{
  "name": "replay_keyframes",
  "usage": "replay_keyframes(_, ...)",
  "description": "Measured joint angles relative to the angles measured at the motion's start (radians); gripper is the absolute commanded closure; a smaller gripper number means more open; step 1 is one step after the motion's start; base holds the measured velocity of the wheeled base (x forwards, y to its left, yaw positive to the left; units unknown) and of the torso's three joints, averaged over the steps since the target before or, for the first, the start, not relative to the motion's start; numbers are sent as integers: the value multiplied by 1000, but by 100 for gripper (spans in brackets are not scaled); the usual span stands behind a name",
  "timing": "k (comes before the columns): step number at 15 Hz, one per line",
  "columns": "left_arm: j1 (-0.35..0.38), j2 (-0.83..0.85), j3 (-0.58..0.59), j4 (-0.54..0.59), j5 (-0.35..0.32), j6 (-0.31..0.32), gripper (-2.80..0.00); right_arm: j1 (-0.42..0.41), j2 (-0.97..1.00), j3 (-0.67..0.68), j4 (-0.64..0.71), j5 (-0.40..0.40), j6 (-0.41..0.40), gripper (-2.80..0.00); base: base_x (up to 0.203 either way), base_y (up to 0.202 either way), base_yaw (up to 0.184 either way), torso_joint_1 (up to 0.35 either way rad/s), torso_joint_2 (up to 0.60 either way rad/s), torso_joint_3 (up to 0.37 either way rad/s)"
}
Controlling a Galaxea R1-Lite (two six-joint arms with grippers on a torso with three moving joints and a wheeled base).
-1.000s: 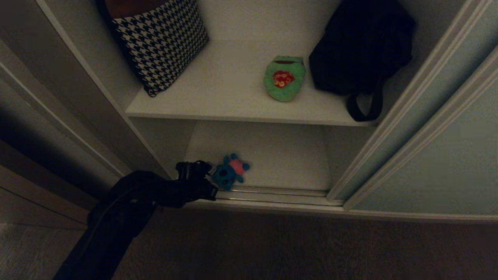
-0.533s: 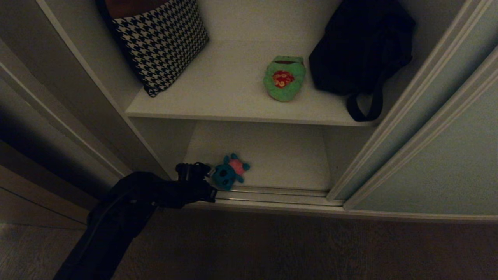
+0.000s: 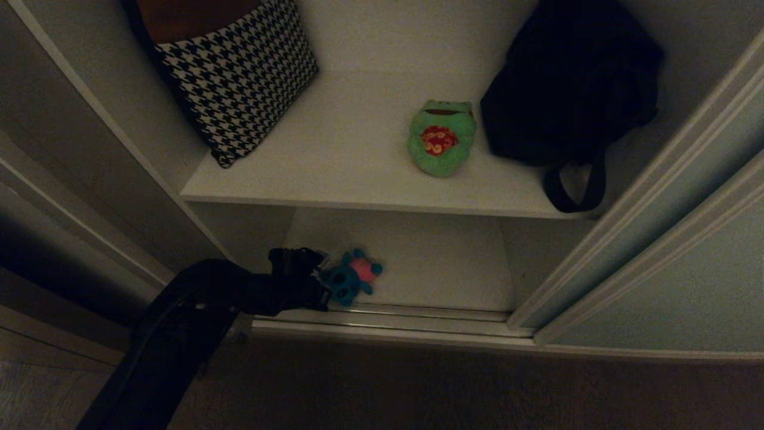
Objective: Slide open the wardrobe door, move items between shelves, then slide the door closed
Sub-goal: Place the green doll on the lower shelf
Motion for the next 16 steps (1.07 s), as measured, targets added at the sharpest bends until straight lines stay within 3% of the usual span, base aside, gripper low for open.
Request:
replay_keyframes(3,-1,-4,0,-1,1,36,0,0,0,0,0,0,0,0,0,0,0,0,0,0)
replay_keyframes(7,-2,-6,9,-37,5,25,0,0,0,0,0,0,0,0,0,0,0,0,0,0)
replay_keyframes(8,-2,-12,21,-67,0,1,0,0,0,0,0,0,0,0,0,0,0,0,0,0)
replay_keyframes(13,0,-89,102,-102,-64,-274,0,0,0,0,0,0,0,0,0,0,0,0,0,0)
replay_keyframes(14,1,-104,111,-75,-72,-323,0,0,0,0,0,0,0,0,0,0,0,0,0,0)
replay_keyframes(16,1,-132,120,33,-108,-354,0,0,0,0,0,0,0,0,0,0,0,0,0,0)
